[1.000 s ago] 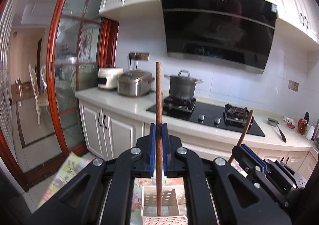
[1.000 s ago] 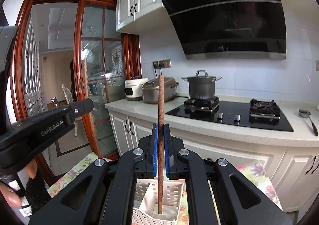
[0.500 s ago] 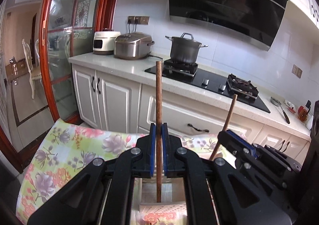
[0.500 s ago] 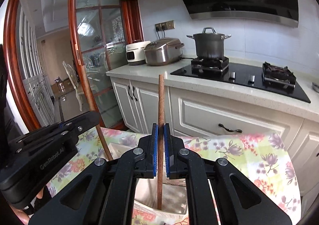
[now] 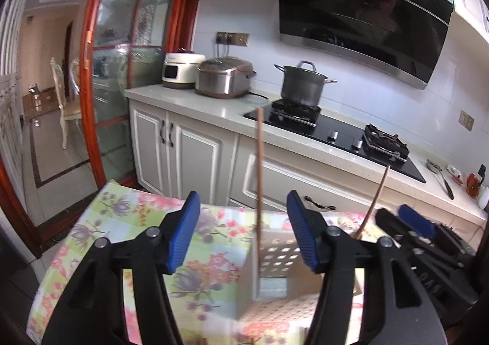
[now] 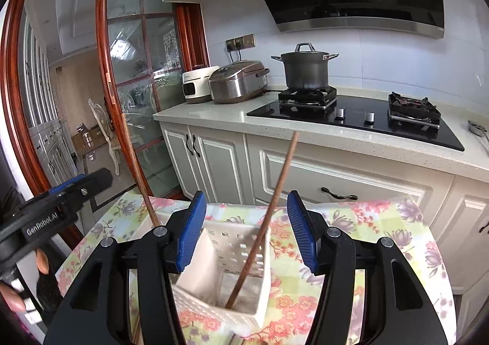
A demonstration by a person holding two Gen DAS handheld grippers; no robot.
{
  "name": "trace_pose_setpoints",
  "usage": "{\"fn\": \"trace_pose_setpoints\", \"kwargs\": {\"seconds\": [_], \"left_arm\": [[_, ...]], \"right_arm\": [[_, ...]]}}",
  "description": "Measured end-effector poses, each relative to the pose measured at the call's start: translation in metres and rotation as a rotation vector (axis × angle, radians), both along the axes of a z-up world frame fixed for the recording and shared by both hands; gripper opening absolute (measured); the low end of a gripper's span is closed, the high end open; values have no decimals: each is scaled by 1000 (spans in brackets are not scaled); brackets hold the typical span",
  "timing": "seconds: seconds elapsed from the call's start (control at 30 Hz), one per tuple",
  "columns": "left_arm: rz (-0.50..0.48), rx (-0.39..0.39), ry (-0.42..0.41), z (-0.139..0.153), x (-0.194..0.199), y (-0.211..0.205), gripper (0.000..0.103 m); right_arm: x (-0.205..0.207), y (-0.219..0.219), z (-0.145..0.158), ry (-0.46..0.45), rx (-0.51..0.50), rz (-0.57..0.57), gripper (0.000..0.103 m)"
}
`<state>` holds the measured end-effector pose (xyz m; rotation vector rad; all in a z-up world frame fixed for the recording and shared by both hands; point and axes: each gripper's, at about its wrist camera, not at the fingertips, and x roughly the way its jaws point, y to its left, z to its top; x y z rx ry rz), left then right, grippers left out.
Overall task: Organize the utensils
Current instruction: 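Lower the chopstick into the white caddy and open the left tool, then withdraw the left tool from the caddy back over the utensil row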
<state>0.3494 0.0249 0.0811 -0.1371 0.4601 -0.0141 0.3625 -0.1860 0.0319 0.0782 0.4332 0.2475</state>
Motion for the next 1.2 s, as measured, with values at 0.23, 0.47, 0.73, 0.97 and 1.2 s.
{"fn": "trace_pose_setpoints", "kwargs": {"seconds": [0.23,0.47,0.73,0.97,1.2], "left_arm": [[66,36,5,-16,-41,21,98],[69,101,61,-49,-76,28,98],[92,75,138,-88,-106,40,98],[108,118,182,-116,-127,41,98],[119,150,230,-133,-138,43,98]], "right_arm": [[-38,-12,-15,15,-1,-9,58],[-82,-17,-45,45,-20,-32,64],[-112,-30,-83,132,-5,-65,64],[-125,-31,-118,209,-22,-72,64],[-123,-22,-143,293,-64,-77,64]]}}
